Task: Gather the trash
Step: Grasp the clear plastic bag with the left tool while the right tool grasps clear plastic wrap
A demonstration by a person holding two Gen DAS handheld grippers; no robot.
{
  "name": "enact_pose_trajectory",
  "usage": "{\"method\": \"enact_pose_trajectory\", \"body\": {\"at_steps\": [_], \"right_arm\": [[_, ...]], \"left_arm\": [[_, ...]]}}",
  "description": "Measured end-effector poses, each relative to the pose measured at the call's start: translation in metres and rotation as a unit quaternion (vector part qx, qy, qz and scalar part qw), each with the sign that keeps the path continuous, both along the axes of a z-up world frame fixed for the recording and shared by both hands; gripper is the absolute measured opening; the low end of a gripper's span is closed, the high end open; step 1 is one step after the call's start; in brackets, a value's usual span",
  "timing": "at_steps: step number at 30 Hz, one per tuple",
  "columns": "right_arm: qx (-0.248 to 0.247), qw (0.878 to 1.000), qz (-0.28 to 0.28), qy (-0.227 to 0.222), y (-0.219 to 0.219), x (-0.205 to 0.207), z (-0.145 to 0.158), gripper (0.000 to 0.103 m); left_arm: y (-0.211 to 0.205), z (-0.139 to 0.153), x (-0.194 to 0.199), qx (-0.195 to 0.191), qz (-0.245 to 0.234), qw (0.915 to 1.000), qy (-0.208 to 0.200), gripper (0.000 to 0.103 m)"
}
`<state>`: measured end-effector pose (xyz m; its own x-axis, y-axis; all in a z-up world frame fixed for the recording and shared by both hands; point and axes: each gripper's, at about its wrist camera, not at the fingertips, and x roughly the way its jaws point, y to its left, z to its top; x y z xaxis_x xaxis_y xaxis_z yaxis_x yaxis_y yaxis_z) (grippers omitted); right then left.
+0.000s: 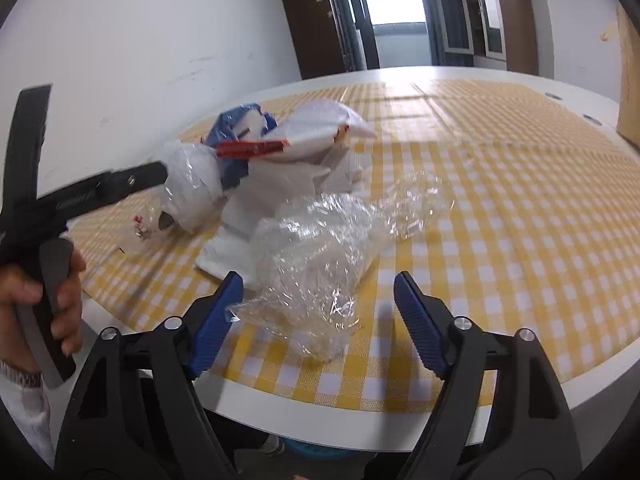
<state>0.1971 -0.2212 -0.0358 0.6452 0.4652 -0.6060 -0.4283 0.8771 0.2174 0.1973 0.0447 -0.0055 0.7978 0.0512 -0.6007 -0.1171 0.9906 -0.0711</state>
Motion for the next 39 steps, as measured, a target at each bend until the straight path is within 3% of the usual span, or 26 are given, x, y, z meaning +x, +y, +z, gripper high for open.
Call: {"method": "enact_pose_trajectory", "body": {"at_steps": [4, 6, 8, 11, 15, 23, 39], "right_arm": [[-0.025, 1.000, 0.004, -0.003, 0.005, 0.000, -0.005, 0.048], [-0.017, 1.000, 0.003, -0.003, 0.002, 0.002, -0.006, 0.045], [-0.012, 1.000, 0.003, -0.006, 0.000, 0.002, -0.007, 0.040], [0.012, 1.000, 0.005, 0.002, -0.009, 0.003, -0.008, 0.035], [0.026, 1.000, 0.003, -0.003, -0.019, 0.000, -0.004, 0.032], [0.045, 0.998, 0.006, -0.034, -0.032, -0.014, 0.019, 0.032], [0.042, 0.995, 0.025, -0.088, -0.035, -0.069, 0.055, 0.032]], "left_arm": [[-0.001, -0.007, 0.025, -0.002, -0.014, 0.9994, 0.032, 0.084], [-0.004, -0.008, 0.028, 0.003, -0.023, 0.9992, 0.032, 0.074], [-0.007, -0.009, 0.031, 0.011, -0.022, 0.9991, 0.034, 0.054], [-0.010, -0.006, 0.027, 0.016, -0.026, 0.9993, 0.019, 0.041], [-0.007, 0.002, 0.017, 0.007, -0.027, 0.9996, -0.008, 0.041], [0.018, 0.028, -0.010, -0.058, -0.032, 0.9955, -0.067, 0.044], [-0.002, 0.044, -0.086, -0.067, -0.054, 0.9922, -0.090, 0.042]]}}
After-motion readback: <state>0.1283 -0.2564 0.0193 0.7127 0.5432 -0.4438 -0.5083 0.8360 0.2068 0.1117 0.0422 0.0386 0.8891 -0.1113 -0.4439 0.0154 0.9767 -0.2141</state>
